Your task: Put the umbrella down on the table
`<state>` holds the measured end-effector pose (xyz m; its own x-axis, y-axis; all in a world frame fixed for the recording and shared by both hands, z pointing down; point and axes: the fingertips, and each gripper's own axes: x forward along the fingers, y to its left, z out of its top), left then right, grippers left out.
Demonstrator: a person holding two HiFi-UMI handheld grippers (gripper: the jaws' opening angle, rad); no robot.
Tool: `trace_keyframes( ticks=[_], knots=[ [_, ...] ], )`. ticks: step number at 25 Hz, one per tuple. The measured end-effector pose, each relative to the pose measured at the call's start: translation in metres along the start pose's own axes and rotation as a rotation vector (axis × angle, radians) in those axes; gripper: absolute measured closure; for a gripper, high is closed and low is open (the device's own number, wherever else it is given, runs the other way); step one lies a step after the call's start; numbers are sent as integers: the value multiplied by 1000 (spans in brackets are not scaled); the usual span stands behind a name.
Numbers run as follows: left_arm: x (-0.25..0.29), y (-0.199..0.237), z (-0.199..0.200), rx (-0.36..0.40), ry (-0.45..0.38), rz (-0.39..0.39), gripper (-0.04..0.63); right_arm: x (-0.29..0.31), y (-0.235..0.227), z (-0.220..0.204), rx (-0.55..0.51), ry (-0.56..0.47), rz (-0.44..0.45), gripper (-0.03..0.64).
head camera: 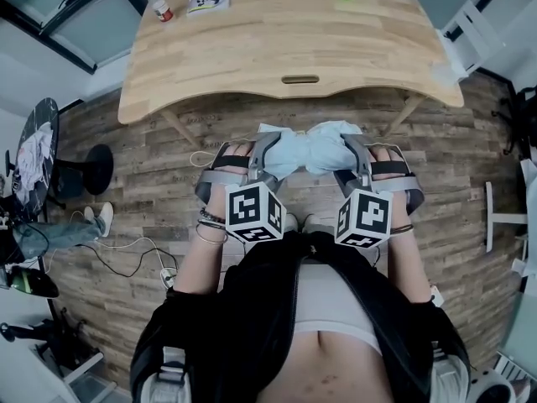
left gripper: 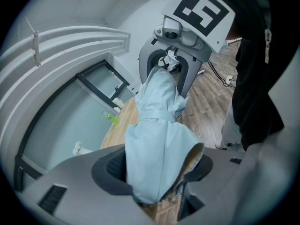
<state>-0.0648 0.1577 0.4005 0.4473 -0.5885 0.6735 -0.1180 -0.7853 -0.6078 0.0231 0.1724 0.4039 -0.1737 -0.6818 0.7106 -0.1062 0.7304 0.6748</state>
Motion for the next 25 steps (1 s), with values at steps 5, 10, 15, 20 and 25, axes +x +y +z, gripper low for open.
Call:
trace_keyframes(
  ticks=[5, 10, 15, 20, 25],
  knots=[
    [0, 3, -4, 10, -3, 0, 331, 2, -2, 4, 5, 0, -5, 301],
    [3, 4, -5, 19, -18, 1, 331, 5, -2, 3, 10, 11, -11, 299],
    [5, 5, -4, 18, -26, -14, 331, 5, -3, 2, 11, 15, 1, 300],
    [12, 22, -9, 24, -20, -4, 331, 17, -19, 5, 11, 13, -9, 299],
    [26, 45, -15, 15, -4, 1, 331, 35, -41, 6, -1, -3, -12, 299]
  ],
)
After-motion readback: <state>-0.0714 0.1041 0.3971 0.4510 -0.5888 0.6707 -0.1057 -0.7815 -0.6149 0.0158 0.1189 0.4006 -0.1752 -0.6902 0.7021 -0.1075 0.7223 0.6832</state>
